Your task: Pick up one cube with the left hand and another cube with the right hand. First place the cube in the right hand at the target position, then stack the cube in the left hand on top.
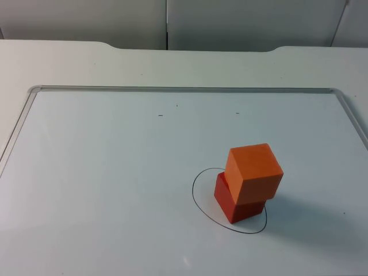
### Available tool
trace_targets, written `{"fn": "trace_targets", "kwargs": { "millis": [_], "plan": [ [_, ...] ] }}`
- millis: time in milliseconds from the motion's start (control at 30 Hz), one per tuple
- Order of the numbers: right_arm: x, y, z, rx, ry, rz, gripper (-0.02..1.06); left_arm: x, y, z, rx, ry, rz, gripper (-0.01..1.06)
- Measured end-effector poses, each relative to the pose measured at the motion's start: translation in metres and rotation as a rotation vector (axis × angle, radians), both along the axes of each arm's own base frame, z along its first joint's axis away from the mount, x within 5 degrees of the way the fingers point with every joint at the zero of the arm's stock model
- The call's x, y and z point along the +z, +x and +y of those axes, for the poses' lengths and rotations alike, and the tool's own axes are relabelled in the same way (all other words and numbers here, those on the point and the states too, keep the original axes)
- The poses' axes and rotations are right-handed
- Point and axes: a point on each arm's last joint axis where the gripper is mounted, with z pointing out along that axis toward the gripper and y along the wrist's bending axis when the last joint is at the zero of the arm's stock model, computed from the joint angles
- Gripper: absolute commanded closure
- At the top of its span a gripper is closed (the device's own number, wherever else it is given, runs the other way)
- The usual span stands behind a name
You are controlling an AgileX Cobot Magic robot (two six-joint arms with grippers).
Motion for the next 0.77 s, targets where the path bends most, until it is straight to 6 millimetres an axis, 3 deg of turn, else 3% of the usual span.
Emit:
{"fn": "trace_targets", "kwargs": {
  "millis": [233, 767],
  "plan": [
    [0.0, 0.0, 0.0, 0.0, 0.0, 0.0, 0.0, 0.0, -0.0011, -0.0015, 0.229, 0.0, 0.0, 0.0],
    [0.0, 0.0, 0.0, 0.0, 0.0, 0.0, 0.0, 0.0, -0.0019, -0.0034, 0.472, 0.0, 0.0, 0.0]
  ]
}}
